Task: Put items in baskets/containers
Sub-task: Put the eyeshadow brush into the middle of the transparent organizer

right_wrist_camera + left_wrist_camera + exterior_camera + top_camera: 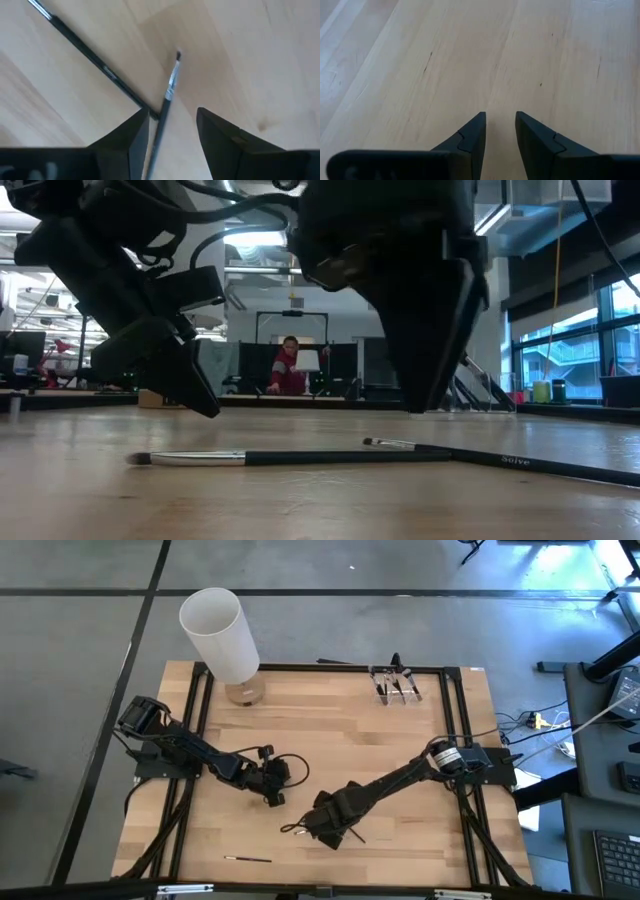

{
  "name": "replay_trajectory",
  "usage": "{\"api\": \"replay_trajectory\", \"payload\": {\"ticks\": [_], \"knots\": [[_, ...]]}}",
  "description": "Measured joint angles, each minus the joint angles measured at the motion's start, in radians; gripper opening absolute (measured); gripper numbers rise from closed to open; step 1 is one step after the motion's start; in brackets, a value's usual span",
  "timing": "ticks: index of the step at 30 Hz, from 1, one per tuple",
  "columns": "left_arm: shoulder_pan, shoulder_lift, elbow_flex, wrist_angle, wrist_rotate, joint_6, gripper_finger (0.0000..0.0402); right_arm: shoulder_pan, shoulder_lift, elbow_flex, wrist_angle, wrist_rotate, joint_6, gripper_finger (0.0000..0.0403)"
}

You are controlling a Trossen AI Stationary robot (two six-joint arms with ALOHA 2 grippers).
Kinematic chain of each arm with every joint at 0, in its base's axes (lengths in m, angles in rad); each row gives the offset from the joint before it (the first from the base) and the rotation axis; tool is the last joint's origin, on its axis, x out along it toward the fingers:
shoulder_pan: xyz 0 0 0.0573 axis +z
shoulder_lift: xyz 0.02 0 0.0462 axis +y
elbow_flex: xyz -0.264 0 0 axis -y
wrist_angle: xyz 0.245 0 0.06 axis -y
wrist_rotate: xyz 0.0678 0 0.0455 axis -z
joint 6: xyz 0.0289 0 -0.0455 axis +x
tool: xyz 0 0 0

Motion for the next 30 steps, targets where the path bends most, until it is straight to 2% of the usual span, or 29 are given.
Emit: {"api": "replay_trajectory", "payload": {"ticks": [9, 15, 18, 25, 27, 30], "knots": [[0.0, 0.0, 0.0, 0.008, -0.005, 0.0, 0.0102, -0.005, 0.007, -0.083, 0.064, 0.03, 0.016, 0.0165], [0.0, 0.0, 0.0, 0.008, -0.006, 0.007, 0.0102, -0.006, -0.003, -0.152, 0.157, -0.034, 0.008, 0.0158], [0.0, 0.0, 0.0, 0.008, -0.007, 0.007, 0.0102, -0.007, -0.002, -0.178, 0.167, -0.049, 0.023, 0.013], [0.0, 0.0, 0.0, 0.008, -0.007, 0.007, 0.0102, -0.007, 0.001, -0.19, 0.156, -0.056, 0.02, 0.0018], [0.0, 0.0, 0.0, 0.008, -0.007, 0.007, 0.0102, -0.009, 0.001, -0.19, 0.155, -0.055, 0.01, 0.0011], [0.0, 0.0, 0.0, 0.008, -0.007, 0.003, 0.0102, -0.012, 0.003, -0.19, 0.154, -0.06, -0.005, 0.0022]]}}
